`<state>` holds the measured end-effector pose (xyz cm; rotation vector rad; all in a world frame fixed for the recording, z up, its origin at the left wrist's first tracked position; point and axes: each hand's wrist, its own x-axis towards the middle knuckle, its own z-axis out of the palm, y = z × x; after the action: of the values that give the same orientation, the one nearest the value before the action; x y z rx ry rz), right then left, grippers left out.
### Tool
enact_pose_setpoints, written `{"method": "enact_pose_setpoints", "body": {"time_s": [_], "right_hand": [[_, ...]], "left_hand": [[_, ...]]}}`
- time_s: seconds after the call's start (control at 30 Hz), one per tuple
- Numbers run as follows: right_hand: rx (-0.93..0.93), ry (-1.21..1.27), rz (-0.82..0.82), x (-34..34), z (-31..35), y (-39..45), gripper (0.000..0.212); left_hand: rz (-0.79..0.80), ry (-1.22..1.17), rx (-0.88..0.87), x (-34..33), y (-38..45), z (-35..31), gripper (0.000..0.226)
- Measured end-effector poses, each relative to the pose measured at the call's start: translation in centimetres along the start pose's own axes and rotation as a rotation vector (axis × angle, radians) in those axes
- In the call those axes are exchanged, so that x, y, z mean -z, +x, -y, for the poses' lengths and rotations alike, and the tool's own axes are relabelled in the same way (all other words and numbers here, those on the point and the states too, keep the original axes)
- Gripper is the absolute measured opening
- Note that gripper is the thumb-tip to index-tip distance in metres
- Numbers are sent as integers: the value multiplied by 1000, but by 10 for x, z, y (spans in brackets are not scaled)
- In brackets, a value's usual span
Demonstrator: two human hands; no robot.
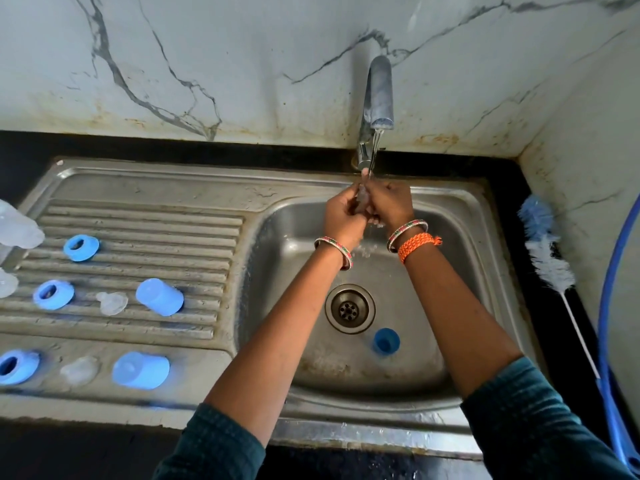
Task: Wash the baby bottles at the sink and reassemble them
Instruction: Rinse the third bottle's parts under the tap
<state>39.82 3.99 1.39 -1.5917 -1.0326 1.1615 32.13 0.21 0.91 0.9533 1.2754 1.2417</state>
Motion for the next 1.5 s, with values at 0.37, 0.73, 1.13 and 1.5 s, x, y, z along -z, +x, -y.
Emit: {"method": "enact_pose_setpoints", "body": {"time_s": [0.37, 0.73, 1.13, 1.5], "right_hand": [[166, -534, -71, 12, -4, 5, 56], [55, 81, 445, 23, -2, -4, 17], [149, -244, 115, 9, -4, 0, 46], [418, -151, 57, 22, 0, -7, 52]], "left_hand": [[-56, 725, -382, 4, -5, 17, 14], [-27, 95, 153, 5, 8, -1, 47], [6, 123, 94, 5, 12, 2, 18], [131, 220, 332, 20, 21, -15, 50]]}}
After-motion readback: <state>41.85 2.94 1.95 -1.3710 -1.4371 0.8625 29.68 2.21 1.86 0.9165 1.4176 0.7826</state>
